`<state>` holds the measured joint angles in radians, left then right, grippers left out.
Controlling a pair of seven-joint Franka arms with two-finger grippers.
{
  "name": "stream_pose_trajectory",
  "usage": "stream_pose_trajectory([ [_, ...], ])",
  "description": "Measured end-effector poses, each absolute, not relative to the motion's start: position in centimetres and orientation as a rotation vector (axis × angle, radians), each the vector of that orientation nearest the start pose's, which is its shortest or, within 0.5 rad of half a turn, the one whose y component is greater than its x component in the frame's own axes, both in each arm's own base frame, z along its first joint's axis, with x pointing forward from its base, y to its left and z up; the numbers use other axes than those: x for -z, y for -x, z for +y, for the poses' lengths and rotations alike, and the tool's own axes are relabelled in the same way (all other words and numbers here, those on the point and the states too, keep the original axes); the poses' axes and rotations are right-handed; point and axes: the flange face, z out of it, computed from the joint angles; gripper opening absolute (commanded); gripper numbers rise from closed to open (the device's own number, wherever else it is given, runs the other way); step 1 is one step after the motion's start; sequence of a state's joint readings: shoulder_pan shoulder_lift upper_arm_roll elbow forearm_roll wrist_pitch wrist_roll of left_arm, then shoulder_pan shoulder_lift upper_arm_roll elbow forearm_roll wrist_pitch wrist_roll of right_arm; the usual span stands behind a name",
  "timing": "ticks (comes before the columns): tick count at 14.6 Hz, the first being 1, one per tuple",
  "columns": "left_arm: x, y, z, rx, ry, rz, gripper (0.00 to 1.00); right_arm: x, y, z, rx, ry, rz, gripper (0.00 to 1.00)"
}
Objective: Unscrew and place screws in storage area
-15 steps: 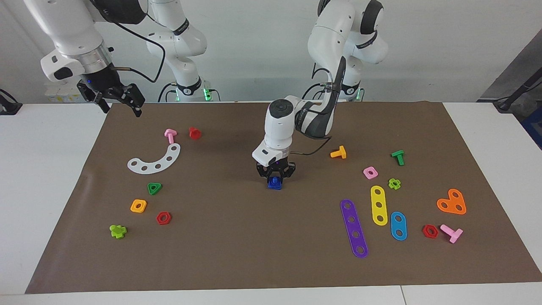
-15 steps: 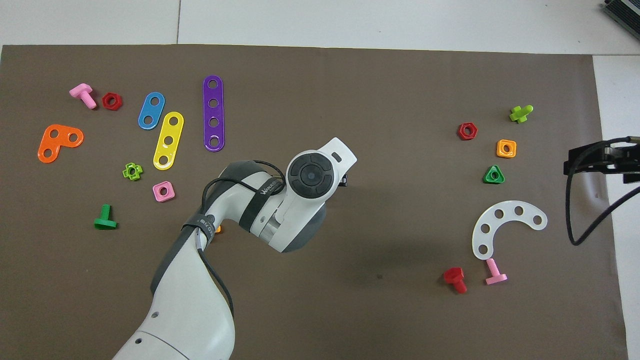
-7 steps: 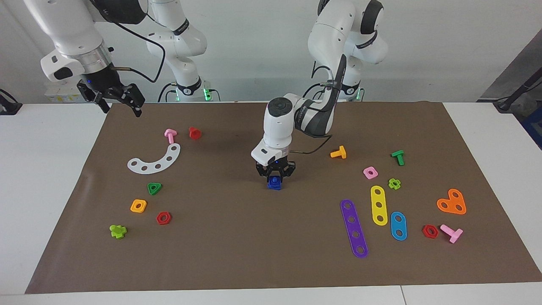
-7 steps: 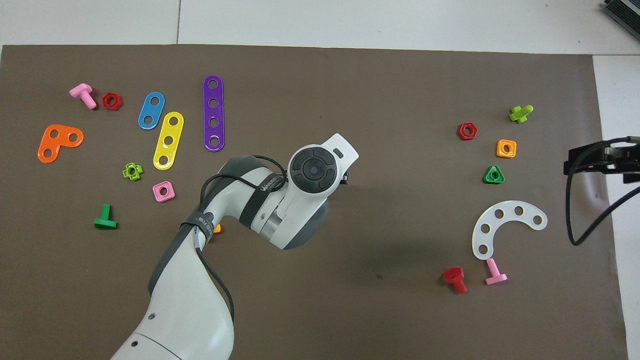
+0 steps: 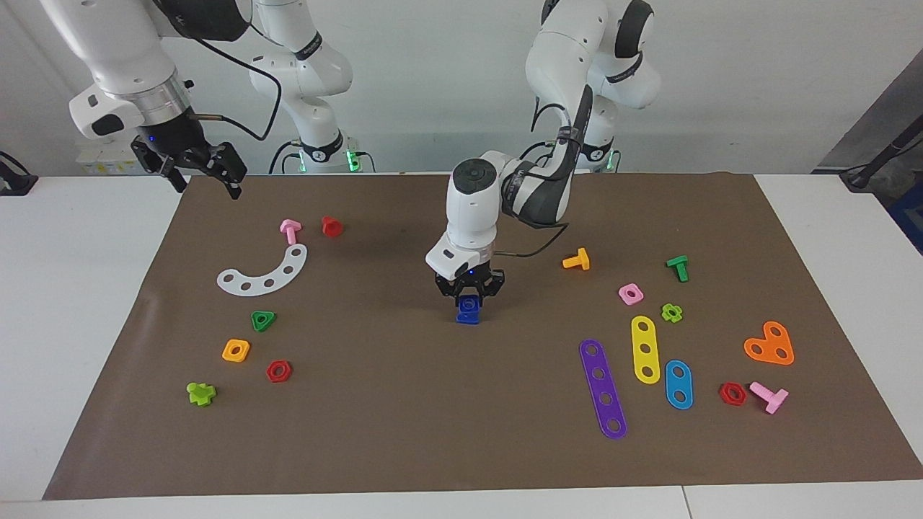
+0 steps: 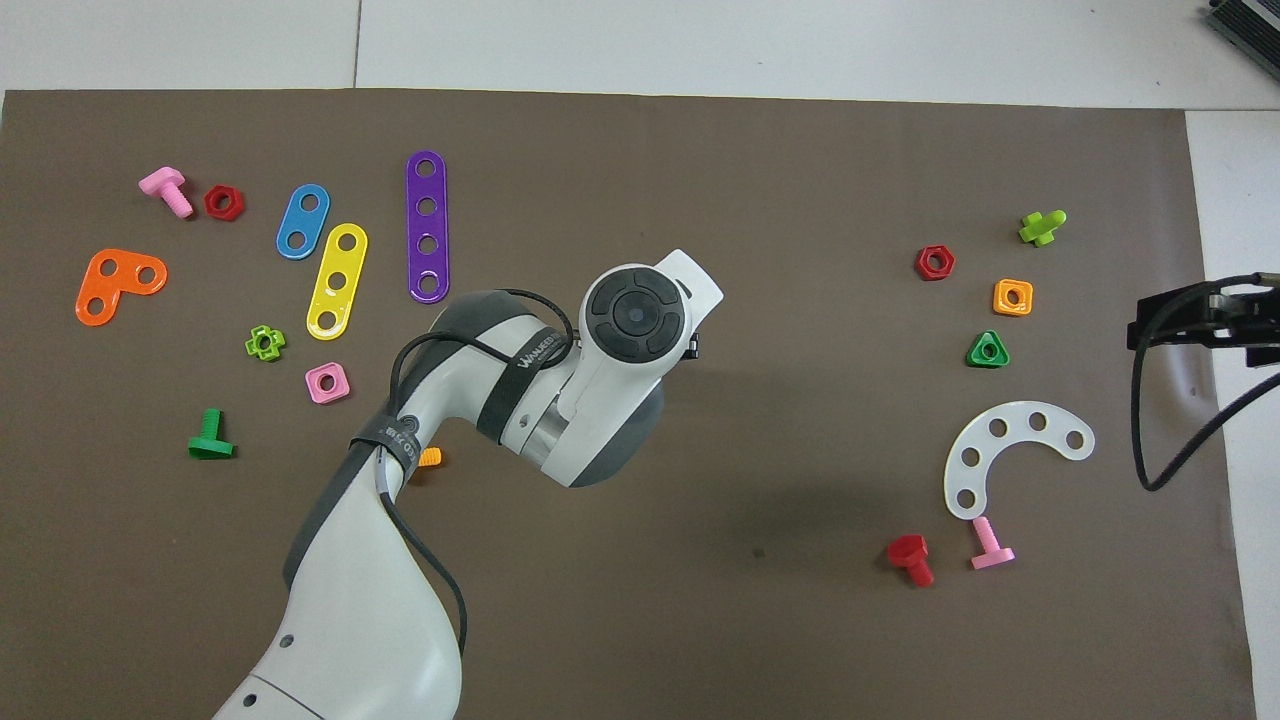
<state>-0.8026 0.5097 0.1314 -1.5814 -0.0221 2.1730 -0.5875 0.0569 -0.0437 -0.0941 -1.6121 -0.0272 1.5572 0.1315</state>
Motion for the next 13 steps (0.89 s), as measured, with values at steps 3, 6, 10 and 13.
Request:
stream_pose_trajectory([
  [3, -36.6, -54.9, -43.1, 0.130, 3.140, 0.105, 0.47, -62.8, -53.9, -2.4, -0.016, 3.154, 0.267, 1.00],
  [6, -37.5, -57.2, -39.6, 0.121, 3.132, 0.116, 0.47, -62.9, -54.0, -2.4, 0.001, 3.154, 0.266, 1.00],
  [10, -37.7, -61.1, -30.7, 0.057, 3.118, 0.223, 0.47, -63.0, -54.2, -2.2, 0.032, 3.153, 0.259, 1.00],
  [13, -35.8, -61.7, -25.3, -0.037, 3.118, 0.355, 0.48, -62.7, -54.6, -1.4, 0.034, 3.149, 0.235, 1.00],
])
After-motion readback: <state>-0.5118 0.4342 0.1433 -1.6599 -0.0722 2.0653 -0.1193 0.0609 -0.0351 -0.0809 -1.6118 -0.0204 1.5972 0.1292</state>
